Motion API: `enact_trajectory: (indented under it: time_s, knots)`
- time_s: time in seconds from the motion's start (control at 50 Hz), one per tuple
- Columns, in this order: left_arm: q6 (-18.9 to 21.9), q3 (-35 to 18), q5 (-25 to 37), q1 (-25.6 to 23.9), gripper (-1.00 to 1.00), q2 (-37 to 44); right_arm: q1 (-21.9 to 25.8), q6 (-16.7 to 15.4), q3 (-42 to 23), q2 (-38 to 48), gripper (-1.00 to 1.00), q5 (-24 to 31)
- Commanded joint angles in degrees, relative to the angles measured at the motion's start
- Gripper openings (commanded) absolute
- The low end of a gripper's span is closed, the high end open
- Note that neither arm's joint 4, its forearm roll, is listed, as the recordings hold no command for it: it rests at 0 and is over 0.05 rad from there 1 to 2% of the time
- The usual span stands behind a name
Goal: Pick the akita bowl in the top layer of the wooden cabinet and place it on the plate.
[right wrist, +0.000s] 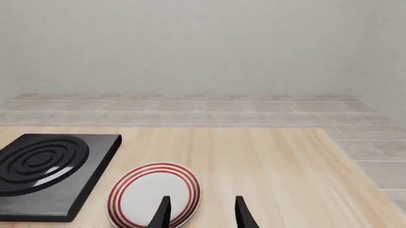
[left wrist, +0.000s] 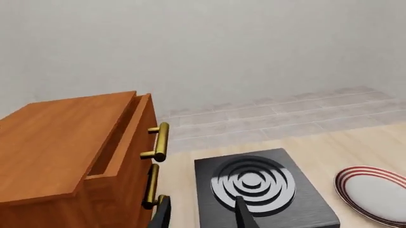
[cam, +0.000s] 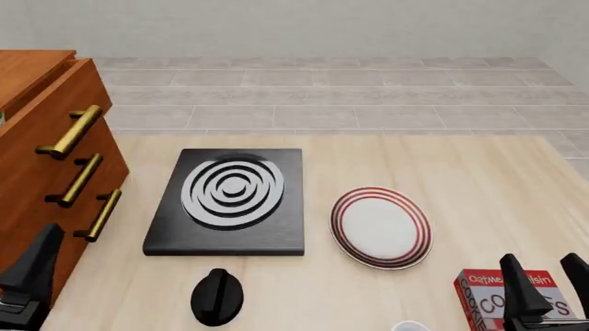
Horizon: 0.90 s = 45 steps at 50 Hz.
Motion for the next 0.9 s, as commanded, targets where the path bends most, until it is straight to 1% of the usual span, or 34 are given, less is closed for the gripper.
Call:
enact_trajectory:
  time_s: [0.02,0.04,0.1,0.12,0.14,0.18,0.2,0.24,0.34,0.36,0.42,0.54,0.58,0.64,0.7,0.74,0.76,0.78,0.88,0.9]
  knots:
    - [0.42,-5.65,2.31,-0.9,1.0,3.04,0.05,0.11,0.03,0.68,1.0,-0.64]
    - [-0.66,-6.18,2.54,-0.97,1.0,3.73,0.05,0.1,0.03,0.77,1.0,-0.71]
    - [-1.03,-7.34,2.72,-0.84,1.0,5.11,0.06,0.15,0.03,0.55,1.0,-0.5]
    - [-1.84,-7.9,3.04,-0.89,1.0,5.89,0.05,0.19,0.03,0.5,1.0,-0.48]
    - [-4.51,-8.63,3.43,-0.88,1.0,6.97,0.08,0.15,0.03,0.34,1.0,-0.33]
    - [-4.81,-9.39,3.78,-0.83,1.0,7.51,0.1,0.16,0.03,0.24,1.0,-0.24]
    - [-1.89,-10.7,4.44,-1.4,1.0,6.97,0.1,0.2,0.06,0.59,1.0,-0.58]
    - [-2.57,-11.87,5.02,-1.53,1.0,7.86,0.1,0.27,0.07,0.74,1.0,-0.73]
    - [-2.51,-14.34,5.76,-1.92,1.0,9.34,0.11,0.33,0.05,0.14,1.0,-0.11]
    - [-2.67,-15.52,6.29,-2.03,1.0,9.89,0.11,0.32,0.03,0.15,1.0,-0.11]
    - [-1.9,-16.41,6.87,-2.03,1.0,10.02,0.08,0.34,0.01,-0.24,1.0,0.3]
    - [-2.1,-18.83,7.77,-1.81,1.0,11.67,0.12,0.35,0.04,0.25,1.0,-0.19]
    - [-2.7,-20.02,8.35,-1.52,1.0,13.53,0.18,0.47,0.06,0.38,1.0,-0.3]
    - [-0.66,-22.68,9.45,-2.32,1.0,15.01,0.28,0.54,0.07,1.42,1.0,-1.27]
    - [-0.56,-23.98,9.77,-2.29,1.0,16.09,0.38,0.56,0.07,1.56,1.0,-1.37]
    - [0.61,-24.64,9.93,-2.28,1.0,17.11,0.43,0.57,0.06,1.82,1.0,-1.6]
    - [0.12,-25.28,10.16,-2.23,1.0,17.61,0.44,0.54,0.06,1.88,1.0,-1.64]
    - [1.36,-25.68,10.35,-2.02,1.0,18.74,0.39,0.6,0.04,1.8,1.0,-1.57]
    - [2.28,-27.76,10.34,-1.98,1.0,21.23,0.37,0.69,-0.01,0.91,1.0,-0.63]
    - [3.18,-28.63,10.23,-1.77,1.0,21.85,0.35,0.74,-0.03,0.84,1.0,-0.56]
